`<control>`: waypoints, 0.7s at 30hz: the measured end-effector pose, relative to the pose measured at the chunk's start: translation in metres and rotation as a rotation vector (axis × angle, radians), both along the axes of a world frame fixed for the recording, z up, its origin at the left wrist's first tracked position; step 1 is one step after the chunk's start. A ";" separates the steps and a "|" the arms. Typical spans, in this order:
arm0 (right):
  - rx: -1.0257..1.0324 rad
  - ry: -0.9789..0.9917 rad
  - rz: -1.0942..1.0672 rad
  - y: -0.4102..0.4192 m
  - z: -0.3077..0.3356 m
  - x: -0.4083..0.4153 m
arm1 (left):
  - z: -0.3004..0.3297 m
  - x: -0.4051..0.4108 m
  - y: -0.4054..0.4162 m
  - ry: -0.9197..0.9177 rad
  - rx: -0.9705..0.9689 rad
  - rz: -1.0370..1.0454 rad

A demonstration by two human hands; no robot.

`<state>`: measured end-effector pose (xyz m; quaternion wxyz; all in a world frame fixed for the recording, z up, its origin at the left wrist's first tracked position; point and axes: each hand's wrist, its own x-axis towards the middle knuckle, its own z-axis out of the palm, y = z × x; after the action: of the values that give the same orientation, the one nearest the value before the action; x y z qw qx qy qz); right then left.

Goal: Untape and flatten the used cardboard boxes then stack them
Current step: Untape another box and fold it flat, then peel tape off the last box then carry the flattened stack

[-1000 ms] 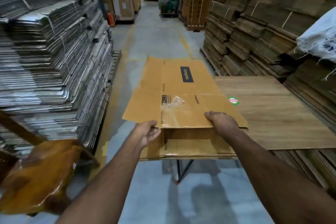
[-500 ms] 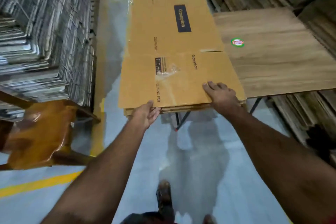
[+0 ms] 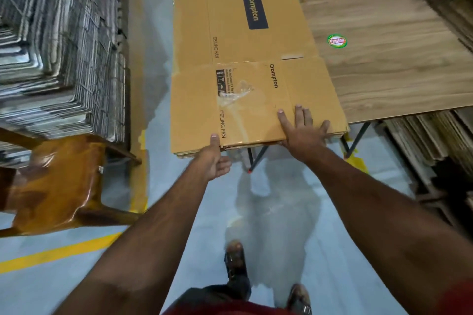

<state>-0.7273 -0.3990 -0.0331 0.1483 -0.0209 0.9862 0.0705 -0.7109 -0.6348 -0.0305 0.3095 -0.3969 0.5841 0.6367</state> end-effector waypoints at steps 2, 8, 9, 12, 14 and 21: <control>0.008 -0.042 -0.008 -0.002 -0.003 -0.006 | 0.002 -0.004 0.008 0.007 0.046 0.058; 0.012 -0.145 0.005 0.011 0.007 -0.029 | -0.012 -0.005 0.013 0.066 0.035 0.047; 0.015 -0.159 0.002 0.011 0.009 -0.032 | -0.015 -0.006 0.012 0.080 0.035 0.049; -0.001 -0.155 -0.036 0.006 0.006 -0.028 | -0.019 -0.006 0.010 0.096 0.038 0.050; -0.005 -0.121 -0.052 0.001 0.001 -0.018 | -0.018 -0.003 0.009 0.114 0.044 0.054; -0.042 0.029 0.014 0.013 0.010 0.020 | 0.000 0.022 0.023 0.142 -0.023 -0.065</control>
<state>-0.7068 -0.3864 -0.0233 0.1331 -0.0299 0.9893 0.0511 -0.6888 -0.6121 -0.0301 0.2831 -0.3351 0.6243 0.6464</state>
